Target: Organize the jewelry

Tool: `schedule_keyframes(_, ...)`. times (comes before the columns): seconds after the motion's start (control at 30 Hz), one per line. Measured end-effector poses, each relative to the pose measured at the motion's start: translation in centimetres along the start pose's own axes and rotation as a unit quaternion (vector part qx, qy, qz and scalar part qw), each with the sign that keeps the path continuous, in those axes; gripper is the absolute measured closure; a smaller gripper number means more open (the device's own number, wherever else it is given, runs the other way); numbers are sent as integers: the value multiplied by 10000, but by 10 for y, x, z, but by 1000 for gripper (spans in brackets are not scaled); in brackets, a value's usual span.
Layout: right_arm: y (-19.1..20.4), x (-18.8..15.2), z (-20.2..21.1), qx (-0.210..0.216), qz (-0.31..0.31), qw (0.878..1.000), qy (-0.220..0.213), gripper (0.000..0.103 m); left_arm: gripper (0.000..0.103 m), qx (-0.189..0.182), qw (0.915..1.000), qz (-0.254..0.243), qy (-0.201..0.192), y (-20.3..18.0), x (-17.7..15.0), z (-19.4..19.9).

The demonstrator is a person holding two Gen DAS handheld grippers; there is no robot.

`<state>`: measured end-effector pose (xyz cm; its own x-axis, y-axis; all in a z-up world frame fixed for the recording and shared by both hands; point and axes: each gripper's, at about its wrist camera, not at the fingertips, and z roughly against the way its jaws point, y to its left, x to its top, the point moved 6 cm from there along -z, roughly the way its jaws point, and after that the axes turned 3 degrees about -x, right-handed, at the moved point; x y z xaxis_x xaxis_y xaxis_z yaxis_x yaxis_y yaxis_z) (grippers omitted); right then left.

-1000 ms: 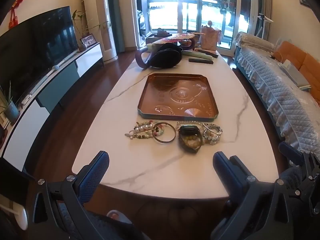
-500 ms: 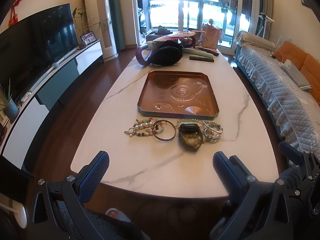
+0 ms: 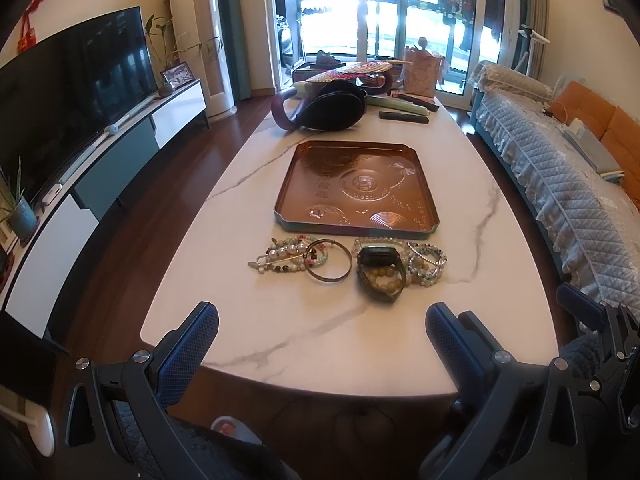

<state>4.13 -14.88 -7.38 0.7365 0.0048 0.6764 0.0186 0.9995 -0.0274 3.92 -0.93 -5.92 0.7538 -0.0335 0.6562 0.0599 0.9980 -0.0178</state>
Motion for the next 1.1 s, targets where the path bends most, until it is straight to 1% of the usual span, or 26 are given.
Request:
schedule_keyframes(0.1, 0, 0, 0, 8, -11, 10000, -24, 0, 0, -51, 10000, 34, 20, 1, 1, 1)
schedule_keyframes(0.33, -1, -1, -2, 2, 2, 10000, 3, 0, 0, -16, 10000, 12, 35, 2, 2, 0)
schedule_keyframes(1.1, -2, -3, -3, 4, -9, 10000, 23, 0, 0, -67, 9999, 48, 77, 2, -1, -3)
